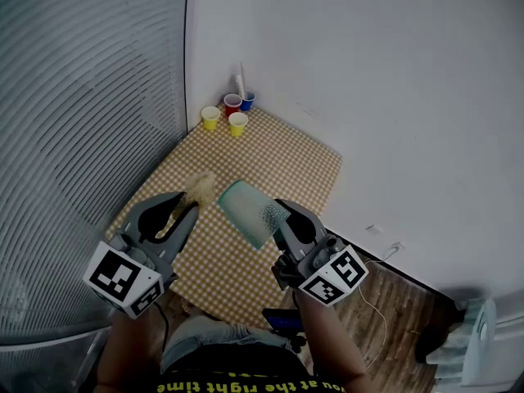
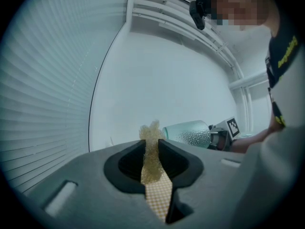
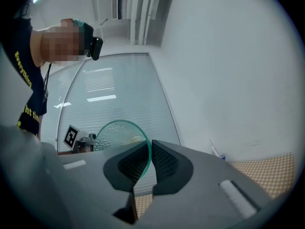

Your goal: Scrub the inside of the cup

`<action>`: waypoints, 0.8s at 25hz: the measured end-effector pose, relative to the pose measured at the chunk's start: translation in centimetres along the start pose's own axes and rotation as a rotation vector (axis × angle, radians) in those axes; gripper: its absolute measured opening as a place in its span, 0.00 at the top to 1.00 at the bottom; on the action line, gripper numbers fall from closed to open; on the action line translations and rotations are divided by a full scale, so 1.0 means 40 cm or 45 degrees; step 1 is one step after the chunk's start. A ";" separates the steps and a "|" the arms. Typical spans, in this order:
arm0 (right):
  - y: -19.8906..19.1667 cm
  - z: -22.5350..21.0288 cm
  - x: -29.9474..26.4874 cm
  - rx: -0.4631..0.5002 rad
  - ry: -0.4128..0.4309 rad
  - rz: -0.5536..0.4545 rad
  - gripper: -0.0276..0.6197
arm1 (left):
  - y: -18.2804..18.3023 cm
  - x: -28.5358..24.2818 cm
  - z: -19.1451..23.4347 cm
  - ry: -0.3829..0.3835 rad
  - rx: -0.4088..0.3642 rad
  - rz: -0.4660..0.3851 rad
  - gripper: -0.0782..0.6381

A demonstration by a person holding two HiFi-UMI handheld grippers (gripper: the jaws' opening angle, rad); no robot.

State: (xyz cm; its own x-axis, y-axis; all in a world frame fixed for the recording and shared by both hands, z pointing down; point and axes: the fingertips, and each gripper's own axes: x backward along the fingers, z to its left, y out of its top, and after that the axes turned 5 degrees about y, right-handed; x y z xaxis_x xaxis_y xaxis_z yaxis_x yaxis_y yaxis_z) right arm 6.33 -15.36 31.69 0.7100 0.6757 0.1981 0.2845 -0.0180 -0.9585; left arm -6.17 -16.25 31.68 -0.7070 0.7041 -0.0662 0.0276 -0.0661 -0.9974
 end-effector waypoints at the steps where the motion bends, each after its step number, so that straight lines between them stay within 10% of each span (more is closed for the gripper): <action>1: -0.002 -0.002 0.001 -0.027 0.002 -0.009 0.92 | 0.000 0.001 -0.001 -0.001 -0.003 -0.002 0.77; 20: -0.029 -0.062 0.016 -0.522 0.002 -0.170 0.92 | 0.017 -0.006 -0.020 -0.022 -0.039 -0.017 0.77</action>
State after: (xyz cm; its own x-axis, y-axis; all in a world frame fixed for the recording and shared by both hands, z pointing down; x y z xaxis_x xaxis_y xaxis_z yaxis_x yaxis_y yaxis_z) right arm 8.05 -16.71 33.46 0.6505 0.6910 0.3154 0.6061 -0.2220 -0.7637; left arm -5.41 -15.91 31.02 -0.7194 0.6926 -0.0523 0.0390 -0.0349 -0.9986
